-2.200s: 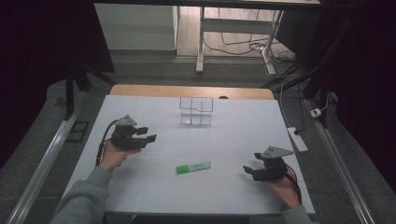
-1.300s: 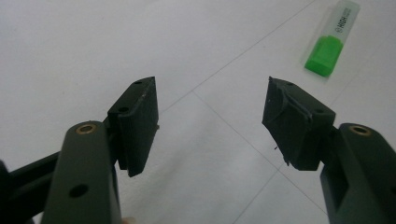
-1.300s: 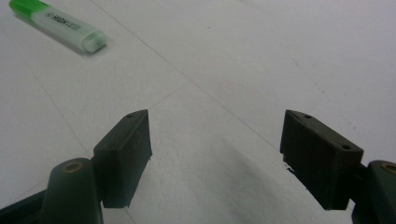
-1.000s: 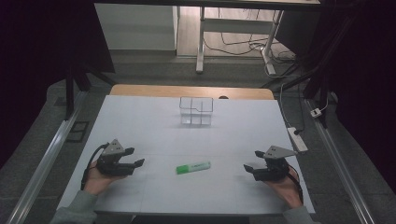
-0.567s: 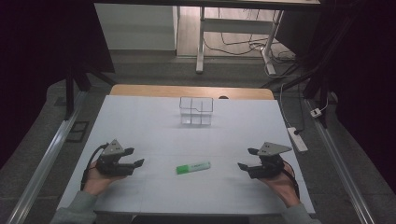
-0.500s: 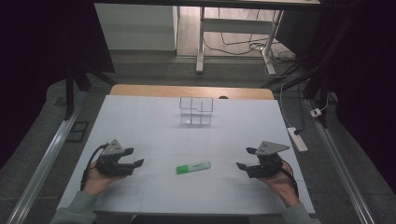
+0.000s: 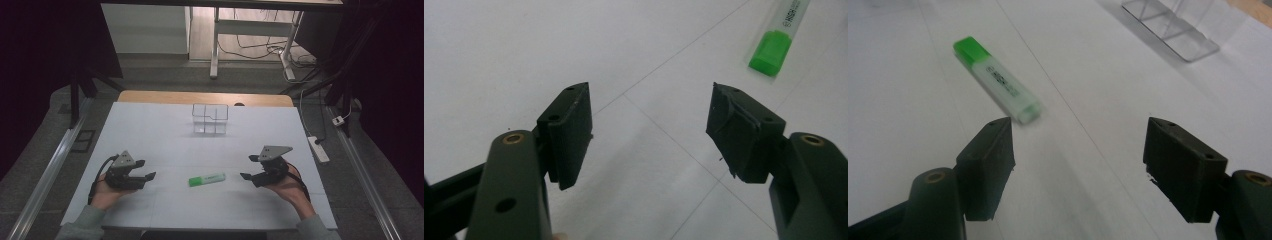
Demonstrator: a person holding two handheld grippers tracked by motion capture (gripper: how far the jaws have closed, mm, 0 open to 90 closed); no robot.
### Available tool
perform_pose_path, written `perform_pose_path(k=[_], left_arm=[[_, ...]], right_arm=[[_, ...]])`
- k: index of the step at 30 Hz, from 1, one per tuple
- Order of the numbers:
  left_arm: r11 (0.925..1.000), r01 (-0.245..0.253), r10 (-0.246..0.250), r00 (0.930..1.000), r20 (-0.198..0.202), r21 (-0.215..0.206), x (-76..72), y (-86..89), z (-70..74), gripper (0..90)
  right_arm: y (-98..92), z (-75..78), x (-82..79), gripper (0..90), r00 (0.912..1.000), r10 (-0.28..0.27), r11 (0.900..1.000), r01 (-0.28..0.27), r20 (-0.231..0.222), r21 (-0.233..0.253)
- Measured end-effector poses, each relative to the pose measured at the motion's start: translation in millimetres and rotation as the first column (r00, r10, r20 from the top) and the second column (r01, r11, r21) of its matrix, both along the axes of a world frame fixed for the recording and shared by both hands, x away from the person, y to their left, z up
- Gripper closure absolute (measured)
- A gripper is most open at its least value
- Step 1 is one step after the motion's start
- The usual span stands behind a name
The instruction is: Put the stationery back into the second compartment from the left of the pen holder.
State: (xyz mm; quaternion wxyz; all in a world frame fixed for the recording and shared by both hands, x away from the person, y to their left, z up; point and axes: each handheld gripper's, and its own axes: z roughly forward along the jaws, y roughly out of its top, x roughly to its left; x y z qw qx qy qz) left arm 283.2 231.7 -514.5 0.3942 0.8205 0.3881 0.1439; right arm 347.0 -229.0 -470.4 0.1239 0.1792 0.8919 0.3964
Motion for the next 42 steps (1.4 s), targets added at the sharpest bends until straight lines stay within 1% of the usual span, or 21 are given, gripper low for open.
perform_pose_path(k=[2, 5, 9, 11, 14, 18, 21, 22, 24, 27, 29, 31, 32, 34, 35, 37, 42], left_arm=[[1.0, -0.003, 0.003, 1.0, 0.0, 0.0, 0.1, 0.4, 0.0, 34.7], [1.0, -0.001, 0.001, 1.0, 0.0, 0.001, -0.7, 0.4, -0.2, 34.7], [1.0, 0.008, -0.008, 1.0, -0.005, 0.006, -2.4, -1.0, -2.3, 34.7], [0.9999, 0.008, -0.008, 1.0, -0.001, 0.013, -3.2, -1.2, -2.1, 34.6], [1.0, 0.004, -0.004, 1.0, 0.002, 0.006, -3.8, -0.4, -1.0, 34.6], [0.9999, 0.011, -0.011, 0.9999, 0.0, 0.011, -5.2, -2.5, -1.3, 34.3], [0.9995, 0.018, -0.018, 0.9998, 0.0, 0.026, -5.7, -4.0, -2.3, 33.8], [0.9995, 0.017, -0.017, 0.9998, -0.001, 0.028, -5.5, -4.0, -2.6, 33.6], [0.9996, 0.016, -0.015, 0.9999, -0.007, 0.023, -4.2, -3.2, -3.2, 33.2], [0.9996, 0.009, -0.009, 0.9998, -0.015, 0.025, -2.3, -2.1, -4.1, 32.1], [0.9997, 0.007, -0.007, 0.9998, -0.017, 0.022, -1.8, -2.0, -4.3, 31.5], [0.9996, 0.012, -0.011, 0.9997, -0.02, 0.027, -2.3, -2.5, -4.9, 30.9], [0.9994, 0.014, -0.013, 0.9997, -0.021, 0.03, -2.5, -2.7, -5.2, 30.6], [0.9994, 0.012, -0.011, 0.9998, -0.019, 0.034, -2.7, -3.0, -5.4, 30.3], [0.9993, 0.012, -0.011, 0.9998, -0.016, 0.036, -2.5, -2.7, -5.1, 30.2], [0.9994, 0.007, -0.007, 0.9999, -0.014, 0.034, -2.5, -2.2, -4.5, 30.1], [0.9994, 0.003, -0.002, 0.9998, -0.018, 0.035, -3.5, -2.0, -5.3, 29.1]], right_arm=[[6.8, 1.3, 1.9, 27.7, 0.9999, 0.016, 1.0, -0.016, -0.001, -0.005], [17.5, 0.9, 4.3, 27.6, 0.9987, 0.047, 0.999, -0.047, -0.018, -0.008], [30.8, -1.9, 7.7, 27.6, 0.995, 0.094, 0.995, -0.096, -0.033, -0.034], [36.6, -3.4, 8.3, 27.5, 0.9912, 0.122, 0.992, -0.124, -0.05, -0.038], [46.5, -4.2, 9.9, 27.4, 0.9864, 0.151, 0.986, -0.155, -0.065, -0.057], [61.4, -4.2, 11.4, 27.4, 0.9803, 0.184, 0.98, -0.189, -0.071, -0.064], [71.9, -5.6, 12.0, 27.4, 0.9769, 0.201, 0.975, -0.207, -0.072, -0.086], [74.9, -6.0, 11.6, 27.4, 0.9765, 0.203, 0.973, -0.209, -0.073, -0.094], [79.2, -6.4, 12.1, 27.4, 0.9728, 0.219, 0.968, -0.226, -0.075, -0.108], [84.7, -5.1, 13.5, 27.5, 0.9701, 0.229, 0.966, -0.236, -0.081, -0.101], [89.1, -3.9, 14.9, 27.5, 0.9663, 0.243, 0.964, -0.25, -0.086, -0.091], [94.4, -3.3, 16.0, 27.4, 0.9627, 0.256, 0.96, -0.264, -0.087, -0.096], [97.3, -3.9, 16.3, 27.4, 0.9596, 0.266, 0.957, -0.274, -0.092, -0.097], [103.1, -5.2, 16.6, 27.3, 0.954, 0.282, 0.949, -0.293, -0.101, -0.113], [106.1, -5.4, 16.0, 27.2, 0.9529, 0.284, 0.947, -0.296, -0.105, -0.121], [111.4, -6.2, 16.0, 27.3, 0.948, 0.3, 0.941, -0.312, -0.107, -0.132], [120.2, -7.7, 18.5, 27.3, 0.9412, 0.315, 0.934, -0.33, -0.122, -0.137]])
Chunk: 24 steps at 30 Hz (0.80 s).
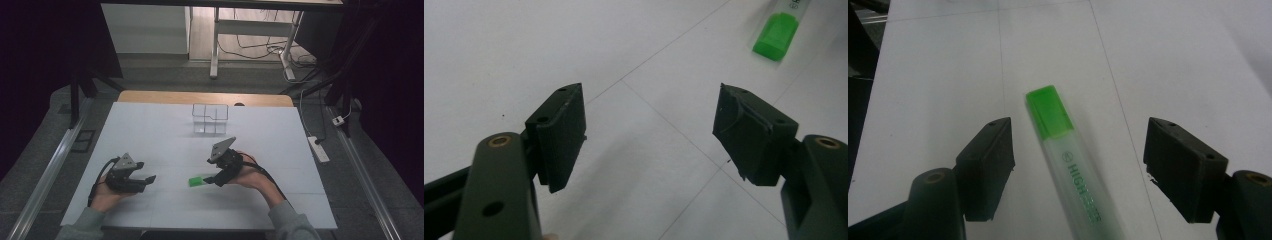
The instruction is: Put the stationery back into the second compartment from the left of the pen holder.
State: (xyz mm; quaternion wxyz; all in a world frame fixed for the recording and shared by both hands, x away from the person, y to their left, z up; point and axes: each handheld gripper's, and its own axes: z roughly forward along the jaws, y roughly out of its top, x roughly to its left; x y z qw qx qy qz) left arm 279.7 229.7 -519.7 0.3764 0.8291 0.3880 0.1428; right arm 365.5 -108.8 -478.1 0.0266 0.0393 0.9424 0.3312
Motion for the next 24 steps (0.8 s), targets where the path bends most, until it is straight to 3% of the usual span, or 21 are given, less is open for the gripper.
perform_pose_path(k=[6, 11, 16, 24], left_arm=[[1.0, -0.008, 0.008, 1.0, 0.002, 0.0, -0.1, 1.7, 0.8, 28.4], [0.9999, -0.013, 0.013, 0.9999, -0.003, 0.0, -0.9, 1.1, 0.7, 27.5], [0.9999, -0.013, 0.013, 0.9999, -0.002, 0.003, -1.2, 0.9, 1.1, 26.8], [0.9999, -0.012, 0.012, 0.9999, -0.006, 0.001, -1.1, 2.2, 1.7, 26.4]], right_arm=[[15.8, -7.0, 2.6, 27.2, 0.9988, 0.041, 0.998, -0.042, -0.028, -0.046], [32.5, -17.7, 1.9, 26.7, 0.9943, 0.099, 0.988, -0.103, -0.039, -0.117], [43.9, -22.7, 1.7, 28.0, 0.9911, 0.124, 0.983, -0.129, -0.049, -0.133], [53.1, -30.3, 1.6, 38.8, 0.9882, 0.149, 0.972, -0.153, -0.037, -0.178]])
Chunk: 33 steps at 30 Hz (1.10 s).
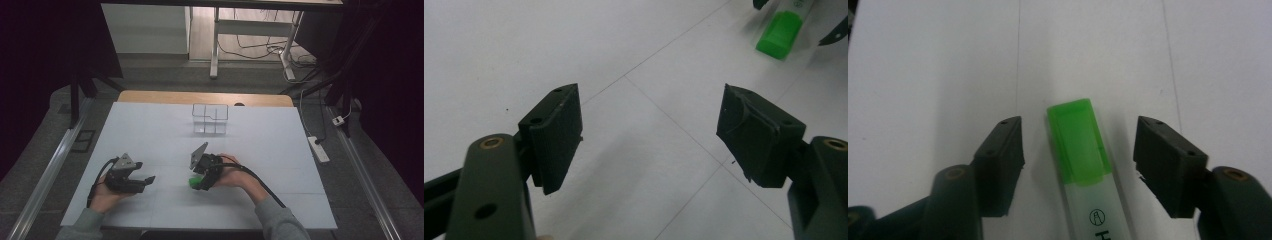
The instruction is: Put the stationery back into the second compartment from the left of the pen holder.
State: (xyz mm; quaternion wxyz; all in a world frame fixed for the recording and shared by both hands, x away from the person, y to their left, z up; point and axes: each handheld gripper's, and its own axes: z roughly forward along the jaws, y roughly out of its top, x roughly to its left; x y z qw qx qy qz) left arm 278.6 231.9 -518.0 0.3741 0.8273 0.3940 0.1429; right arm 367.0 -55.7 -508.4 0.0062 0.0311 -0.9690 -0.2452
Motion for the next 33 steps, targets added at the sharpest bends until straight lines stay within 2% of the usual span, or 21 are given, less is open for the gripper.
perform_pose_path(k=[1, 3, 7, 12, 13, 15, 19, 23, 28, 33], left_arm=[[1.0, -0.002, 0.002, 1.0, 0.0, -0.004, -0.4, 0.1, 0.3, 26.4], [1.0, -0.003, 0.003, 1.0, 0.002, -0.006, -0.7, 0.2, 0.7, 26.4], [1.0, -0.002, 0.002, 1.0, 0.0, -0.002, -0.4, 0.1, 0.3, 26.4], [1.0, -0.002, 0.002, 1.0, 0.0, 0.002, -0.8, -0.8, 0.6, 26.4], [1.0, -0.002, 0.002, 1.0, 0.001, 0.002, -1.2, -0.9, 0.9, 26.4], [1.0, -0.002, 0.002, 1.0, 0.001, 0.001, -1.8, -0.9, 1.4, 26.4], [1.0, -0.006, 0.006, 1.0, 0.003, -0.002, -1.6, 0.5, 1.5, 26.5], [0.9999, -0.012, 0.012, 0.9999, 0.003, -0.007, -1.3, 2.4, 1.4, 26.5], [0.9998, -0.017, 0.017, 0.9998, 0.007, -0.011, -1.8, 3.8, 2.5, 26.6], [0.9998, -0.018, 0.018, 0.9998, 0.005, -0.009, -1.5, 4.0, 2.2, 26.6]], right_arm=[[0.7, -1.0, -0.3, 40.9, 0.9999, 0.0, 1.0, 0.0, 0.013, -0.023], [1.3, -4.3, -1.6, 43.5, 1.0, -0.005, 0.999, 0.005, 0.003, -0.046], [0.4, -2.2, -1.3, 54.7, 1.0, -0.004, 0.998, 0.004, 0.005, -0.058], [-0.2, -2.1, -2.0, 65.7, 0.9994, 0.035, 0.998, -0.035, 0.006, -0.053], [0.2, -3.1, -1.5, 65.8, 0.9986, 0.051, 0.998, -0.051, 0.014, -0.034], [0.2, -2.3, -2.9, 65.9, 0.9987, 0.048, 0.998, -0.047, 0.018, -0.047], [0.2, -1.5, -4.1, 66.1, 0.9971, 0.064, 0.997, -0.062, 0.04, -0.044], [-1.8, 1.7, -4.8, 66.1, 0.9966, 0.058, 0.998, -0.056, 0.058, -0.037], [-9.6, 18.3, -3.7, 66.1, 0.9981, 0.016, 0.999, -0.018, 0.06, 0.044], [-18.6, 36.6, -3.5, 66.0, 0.9974, -0.023, 0.992, 0.014, 0.069, 0.128]])
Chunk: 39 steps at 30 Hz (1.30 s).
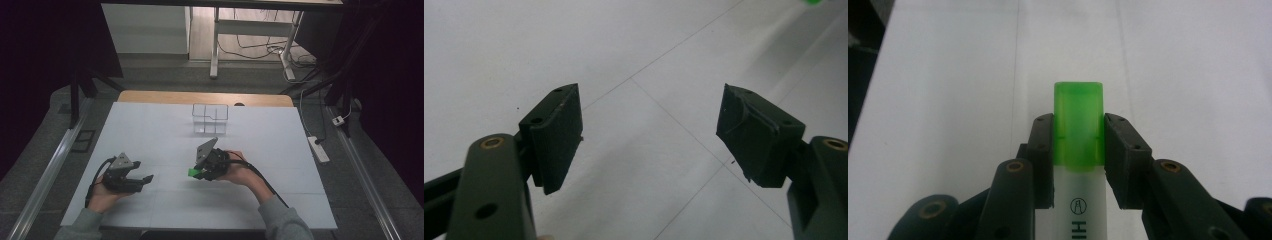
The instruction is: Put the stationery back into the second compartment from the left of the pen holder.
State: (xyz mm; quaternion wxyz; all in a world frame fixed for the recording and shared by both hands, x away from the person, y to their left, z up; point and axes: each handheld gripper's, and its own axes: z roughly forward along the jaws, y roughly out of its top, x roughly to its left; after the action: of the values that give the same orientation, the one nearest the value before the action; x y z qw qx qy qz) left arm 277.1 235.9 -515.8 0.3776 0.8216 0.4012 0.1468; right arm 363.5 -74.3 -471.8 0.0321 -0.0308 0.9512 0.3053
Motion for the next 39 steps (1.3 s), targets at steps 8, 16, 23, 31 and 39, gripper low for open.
perform_pose_path(k=[8, 16, 23, 31, 39], left_arm=[[1.0, -0.002, 0.002, 1.0, 0.002, 0.002, -0.5, -0.3, 0.5, 26.6], [1.0, -0.003, 0.003, 1.0, 0.004, 0.004, -0.4, -0.4, 0.4, 26.6], [1.0, -0.005, 0.005, 0.9999, 0.012, 0.001, -1.1, -0.4, 1.6, 26.6], [0.9999, -0.011, 0.011, 0.9998, 0.019, -0.007, -1.0, 1.3, 4.5, 26.5], [0.9999, -0.009, 0.009, 0.9998, 0.019, -0.014, -0.8, 1.5, 5.3, 26.5]], right_arm=[[-15.0, 17.6, 4.2, 66.0, 0.9977, -0.067, 0.992, 0.066, 0.009, 0.105], [-24.3, 27.5, 6.3, 66.0, 0.9921, -0.125, 0.976, 0.121, 0.012, 0.178], [-33.7, 38.0, 9.0, 66.0, 0.9809, -0.194, 0.948, 0.182, 0.019, 0.262], [-40.3, 47.4, 11.4, 65.9, 0.9651, -0.26, 0.917, 0.236, 0.033, 0.322], [-48.7, 61.7, 22.7, 65.9, 0.9317, -0.361, 0.851, 0.313, 0.038, 0.422]])
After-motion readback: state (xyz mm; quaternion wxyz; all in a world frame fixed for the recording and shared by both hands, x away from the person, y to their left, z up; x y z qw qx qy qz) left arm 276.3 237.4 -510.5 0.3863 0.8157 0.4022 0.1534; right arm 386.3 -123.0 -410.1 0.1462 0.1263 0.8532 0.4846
